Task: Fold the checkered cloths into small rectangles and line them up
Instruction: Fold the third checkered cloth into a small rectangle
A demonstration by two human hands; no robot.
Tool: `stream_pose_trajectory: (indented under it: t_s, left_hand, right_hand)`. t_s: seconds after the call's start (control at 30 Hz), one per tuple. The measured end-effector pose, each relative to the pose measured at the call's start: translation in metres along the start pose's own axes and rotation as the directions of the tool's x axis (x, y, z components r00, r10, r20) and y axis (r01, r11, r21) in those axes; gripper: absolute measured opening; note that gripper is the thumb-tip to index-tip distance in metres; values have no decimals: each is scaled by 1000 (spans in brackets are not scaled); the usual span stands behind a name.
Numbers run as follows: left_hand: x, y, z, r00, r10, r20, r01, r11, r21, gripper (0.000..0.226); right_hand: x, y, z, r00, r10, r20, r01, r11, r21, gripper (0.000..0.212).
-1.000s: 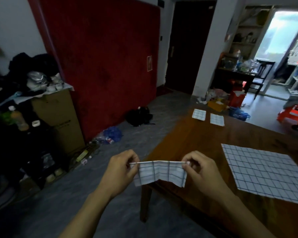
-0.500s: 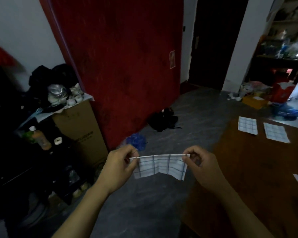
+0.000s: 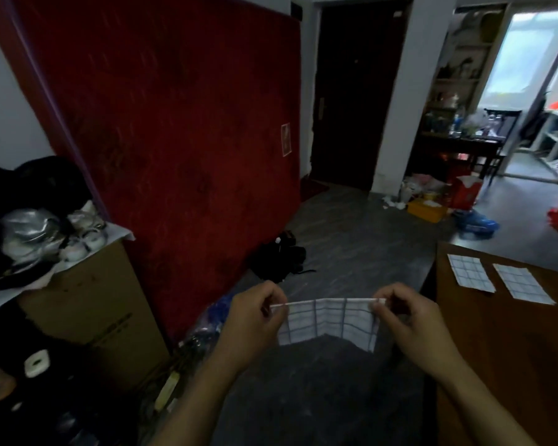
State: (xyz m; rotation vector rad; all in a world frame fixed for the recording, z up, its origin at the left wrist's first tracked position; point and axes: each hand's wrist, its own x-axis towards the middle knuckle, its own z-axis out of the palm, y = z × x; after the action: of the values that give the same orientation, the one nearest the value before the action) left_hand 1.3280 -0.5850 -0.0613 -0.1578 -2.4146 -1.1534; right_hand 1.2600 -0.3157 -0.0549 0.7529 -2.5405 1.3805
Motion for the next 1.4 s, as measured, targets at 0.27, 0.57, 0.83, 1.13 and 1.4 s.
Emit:
stream_pose_trajectory:
  t_s: [0.27, 0.57, 0.83, 1.13, 1.4]
  left_hand:
    - [87, -59, -22, 993, 72, 94, -58, 988, -140, 15]
    - [191, -110, 25, 968, 88, 234, -54, 987, -150, 18]
    - [327, -129, 113, 918, 120, 378, -91, 991, -94, 18]
    - [463, -107, 221, 872, 202, 446, -118, 971, -208, 20]
    - [553, -122, 309, 807, 318, 497, -167, 931, -323, 20]
  right_hand:
    - [51, -20, 35, 984, 123, -130, -131, 990, -53, 11]
    - [118, 32, 46, 950, 188, -248, -203, 979, -36, 13]
    - [219, 135, 10, 897, 213, -387, -230, 973, 2, 10]
    - [290, 211, -61, 804, 316, -504, -343, 938, 41, 7]
    - [345, 267, -95, 696, 372, -614, -443, 896, 41, 11]
